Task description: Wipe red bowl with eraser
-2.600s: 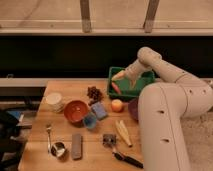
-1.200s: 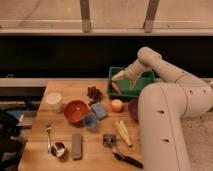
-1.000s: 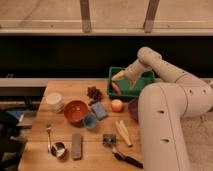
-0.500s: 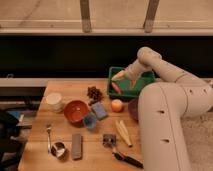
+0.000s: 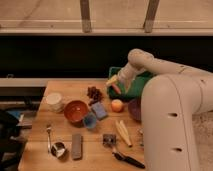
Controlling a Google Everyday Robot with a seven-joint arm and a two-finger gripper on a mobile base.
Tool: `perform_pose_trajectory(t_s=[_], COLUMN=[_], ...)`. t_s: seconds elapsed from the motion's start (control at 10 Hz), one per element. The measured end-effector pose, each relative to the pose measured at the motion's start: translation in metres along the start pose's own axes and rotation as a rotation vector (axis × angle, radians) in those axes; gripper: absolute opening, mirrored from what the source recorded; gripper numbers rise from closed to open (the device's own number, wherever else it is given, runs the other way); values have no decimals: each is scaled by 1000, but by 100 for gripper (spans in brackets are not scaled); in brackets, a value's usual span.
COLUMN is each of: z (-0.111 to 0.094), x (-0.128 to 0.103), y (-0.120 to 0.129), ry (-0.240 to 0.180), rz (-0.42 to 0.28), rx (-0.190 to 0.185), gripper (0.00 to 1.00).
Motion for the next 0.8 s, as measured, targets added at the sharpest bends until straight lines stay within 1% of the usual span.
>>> perform_pose_trajectory(t_s=[0.2,0.4,0.5,0.6,0.8], z=[1,3,7,12,27], x=[28,59,77,89,109], y=[21,41,54,65,79], ry=[17,35,48,55,86], rz=[-54,-105,-135,-155,-186], rx=[29,46,63,84,120], gripper=[80,80,80,80,80])
